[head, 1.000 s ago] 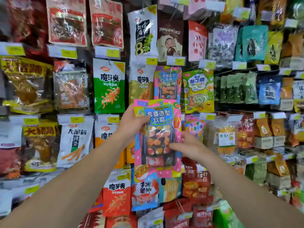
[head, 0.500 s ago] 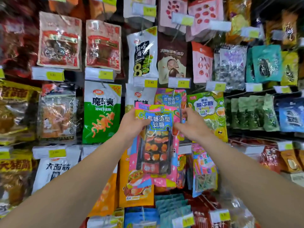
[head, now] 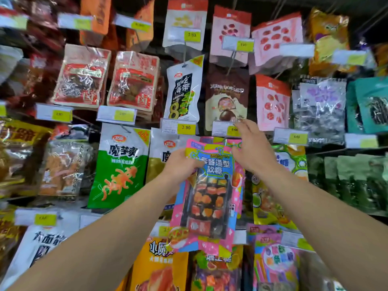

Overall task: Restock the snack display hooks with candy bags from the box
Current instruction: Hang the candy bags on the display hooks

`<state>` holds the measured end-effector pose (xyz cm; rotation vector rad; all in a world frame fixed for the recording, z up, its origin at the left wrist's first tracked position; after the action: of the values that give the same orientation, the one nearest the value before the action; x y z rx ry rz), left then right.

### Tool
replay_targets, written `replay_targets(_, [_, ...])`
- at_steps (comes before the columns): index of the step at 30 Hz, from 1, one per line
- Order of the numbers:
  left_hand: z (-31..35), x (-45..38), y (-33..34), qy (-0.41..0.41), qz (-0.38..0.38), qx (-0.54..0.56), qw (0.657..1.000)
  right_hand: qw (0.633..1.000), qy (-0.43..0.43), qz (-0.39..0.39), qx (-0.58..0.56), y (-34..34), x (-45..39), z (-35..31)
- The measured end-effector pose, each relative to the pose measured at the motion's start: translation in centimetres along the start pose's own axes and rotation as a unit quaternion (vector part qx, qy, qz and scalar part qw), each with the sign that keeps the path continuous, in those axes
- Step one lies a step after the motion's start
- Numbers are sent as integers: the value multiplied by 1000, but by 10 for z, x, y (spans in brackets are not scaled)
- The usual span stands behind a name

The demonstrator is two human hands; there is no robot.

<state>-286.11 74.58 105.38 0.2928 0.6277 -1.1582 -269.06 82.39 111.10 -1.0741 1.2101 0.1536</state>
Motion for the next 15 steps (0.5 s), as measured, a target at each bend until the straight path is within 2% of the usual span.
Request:
replay_targets(5, [1, -17, 18, -8, 9, 2, 1000, 1000, -19, -12, 20, 1, -12, 21])
replay_targets(10, [3, -26, 34, -2, 27, 14, 1000, 995, -69, 57, -33, -12, -28, 31])
replay_targets(15, [9, -38, 41, -1, 43, 16, 999, 996, -56, 65, -27, -24, -39, 33])
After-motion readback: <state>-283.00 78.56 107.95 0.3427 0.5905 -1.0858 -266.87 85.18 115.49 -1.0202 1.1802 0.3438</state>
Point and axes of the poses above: each hand's wrist, its own x-axis away from the middle knuckle, its own y-axis out of the palm, z = x × y, the point moved 3 cm from there along -x, towards the middle knuckle, and after that the axes turned 10 degrees about -z, right-handed, at the moved point
